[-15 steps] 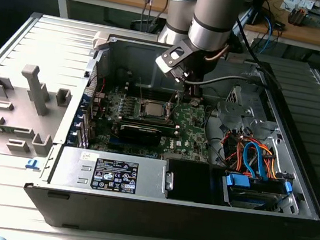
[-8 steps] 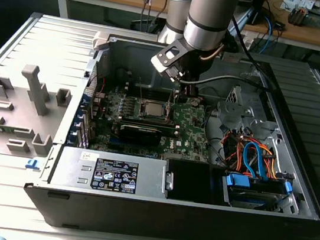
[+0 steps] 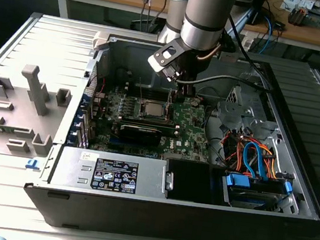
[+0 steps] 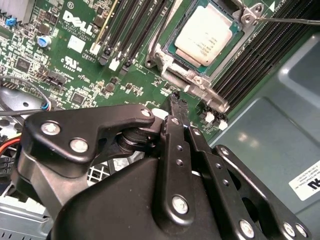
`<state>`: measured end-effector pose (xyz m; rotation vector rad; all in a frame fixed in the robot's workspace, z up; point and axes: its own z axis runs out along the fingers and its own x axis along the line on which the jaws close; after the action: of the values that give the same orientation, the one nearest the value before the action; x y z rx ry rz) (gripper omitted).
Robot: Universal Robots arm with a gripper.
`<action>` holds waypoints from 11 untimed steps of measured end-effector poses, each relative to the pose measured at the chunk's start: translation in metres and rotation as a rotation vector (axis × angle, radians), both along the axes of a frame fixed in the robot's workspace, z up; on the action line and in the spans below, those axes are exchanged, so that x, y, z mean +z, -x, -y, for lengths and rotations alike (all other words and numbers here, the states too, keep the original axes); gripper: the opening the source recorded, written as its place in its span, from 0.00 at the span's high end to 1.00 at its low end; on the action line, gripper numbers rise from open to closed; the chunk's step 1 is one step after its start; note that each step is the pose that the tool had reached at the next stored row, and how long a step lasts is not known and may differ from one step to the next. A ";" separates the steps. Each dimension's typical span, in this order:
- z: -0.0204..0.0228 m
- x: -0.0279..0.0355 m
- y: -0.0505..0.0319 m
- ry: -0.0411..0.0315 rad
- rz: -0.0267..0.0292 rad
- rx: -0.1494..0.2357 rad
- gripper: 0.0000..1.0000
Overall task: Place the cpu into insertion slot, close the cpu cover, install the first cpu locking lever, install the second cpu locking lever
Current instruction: 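Close the cpu cover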
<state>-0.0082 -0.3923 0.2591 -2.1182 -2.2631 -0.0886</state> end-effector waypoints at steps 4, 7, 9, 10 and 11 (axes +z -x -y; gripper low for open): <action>0.0000 -0.0003 0.0013 -0.0001 0.0000 0.000 0.89; 0.0000 -0.0004 0.0017 -0.0001 0.0000 0.000 0.89; 0.0000 -0.0004 0.0019 -0.0001 0.0000 0.000 0.89; 0.0000 -0.0005 0.0020 -0.0001 0.0000 0.000 0.89; 0.0000 -0.0005 0.0021 -0.0001 0.0000 0.000 0.89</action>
<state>-0.0103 -0.3923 0.2586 -2.1182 -2.2630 -0.0887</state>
